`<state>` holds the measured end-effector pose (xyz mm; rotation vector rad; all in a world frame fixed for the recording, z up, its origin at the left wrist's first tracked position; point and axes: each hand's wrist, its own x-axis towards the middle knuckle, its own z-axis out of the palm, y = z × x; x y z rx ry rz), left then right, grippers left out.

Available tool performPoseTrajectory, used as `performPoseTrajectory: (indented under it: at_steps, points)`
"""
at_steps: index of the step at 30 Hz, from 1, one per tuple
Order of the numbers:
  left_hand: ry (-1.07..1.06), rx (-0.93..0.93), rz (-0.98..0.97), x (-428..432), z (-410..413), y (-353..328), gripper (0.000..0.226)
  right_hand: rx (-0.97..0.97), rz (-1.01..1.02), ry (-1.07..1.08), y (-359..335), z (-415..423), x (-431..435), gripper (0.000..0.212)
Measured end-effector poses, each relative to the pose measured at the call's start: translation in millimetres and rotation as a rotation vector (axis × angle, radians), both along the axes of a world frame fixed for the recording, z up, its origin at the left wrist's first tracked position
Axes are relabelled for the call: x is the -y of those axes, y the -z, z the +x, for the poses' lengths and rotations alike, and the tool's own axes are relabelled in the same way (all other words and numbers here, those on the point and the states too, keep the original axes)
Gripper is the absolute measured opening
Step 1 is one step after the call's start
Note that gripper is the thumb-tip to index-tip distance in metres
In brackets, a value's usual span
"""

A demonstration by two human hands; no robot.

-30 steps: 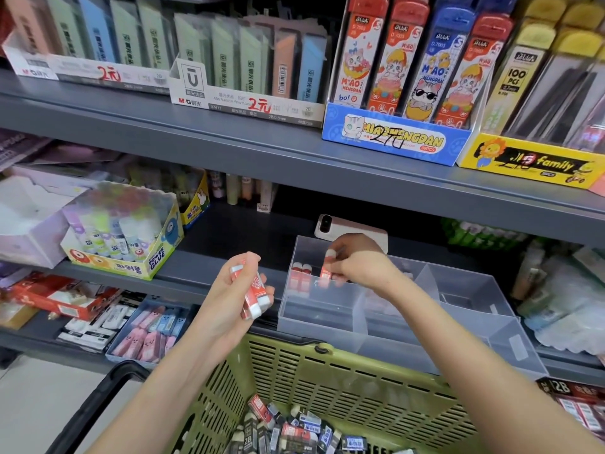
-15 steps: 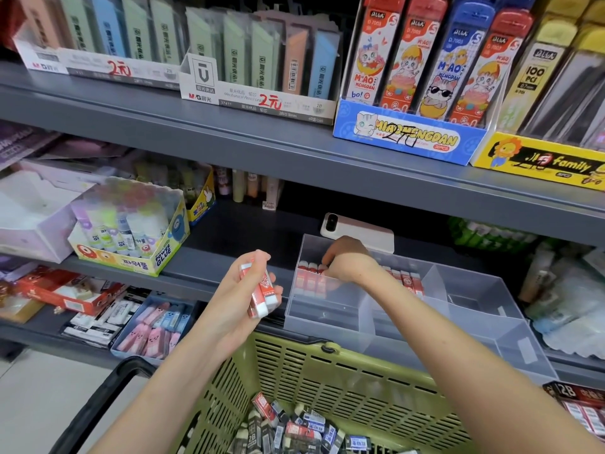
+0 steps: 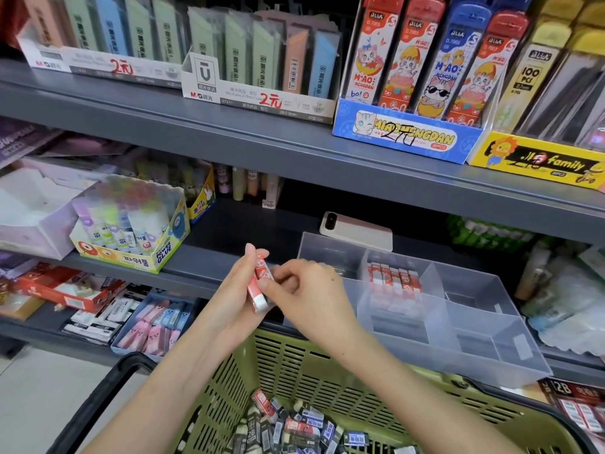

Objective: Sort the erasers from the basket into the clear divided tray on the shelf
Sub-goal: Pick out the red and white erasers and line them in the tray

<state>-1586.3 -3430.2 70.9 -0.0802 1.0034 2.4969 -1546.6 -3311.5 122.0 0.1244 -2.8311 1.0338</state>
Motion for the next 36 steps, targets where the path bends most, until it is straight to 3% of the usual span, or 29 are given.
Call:
performPoseTrajectory:
  at_steps: [7,13,16,21,25,30,33,36]
  points:
    - [-0.054,-0.057,0.008,-1.2,-1.2,-1.0,0.05,0.077,-0.058,0.006,-4.2,-2.9,1.5,0.035]
    - [-0.049,0.044,0.053,0.3,-4.0,-1.6,0.052,0.097,-0.472,0.096,-9.2,9.5,-23.0,0.02]
    - [-0.066,0.053,0.092,4.8,-7.8,-1.3,0.042,0.011,-0.504,0.245,-13.4,25.3,-70.9,0.021]
    - [-0.055,-0.007,0.053,6.3,-5.8,0.4,0.037,-0.062,-0.021,0.568,-16.5,40.9,-167.0,0.053]
    - [-0.041,-0.04,0.034,-3.3,1.6,-3.5,0.037,0.105,0.118,0.604,-23.6,23.9,-202.5,0.062]
    - [-0.027,-0.086,0.025,-14.6,8.7,-8.9,0.034,0.195,0.444,0.59,-30.3,1.8,-204.5,0.05]
    - [-0.035,-0.085,0.054,-14.9,8.8,-8.0,0.032,0.147,0.645,0.52,-24.5,-7.1,-195.5,0.035]
    - [-0.027,-0.087,0.076,-14.4,8.0,-8.5,0.032,0.174,0.701,0.472,-15.3,-14.2,-189.0,0.032]
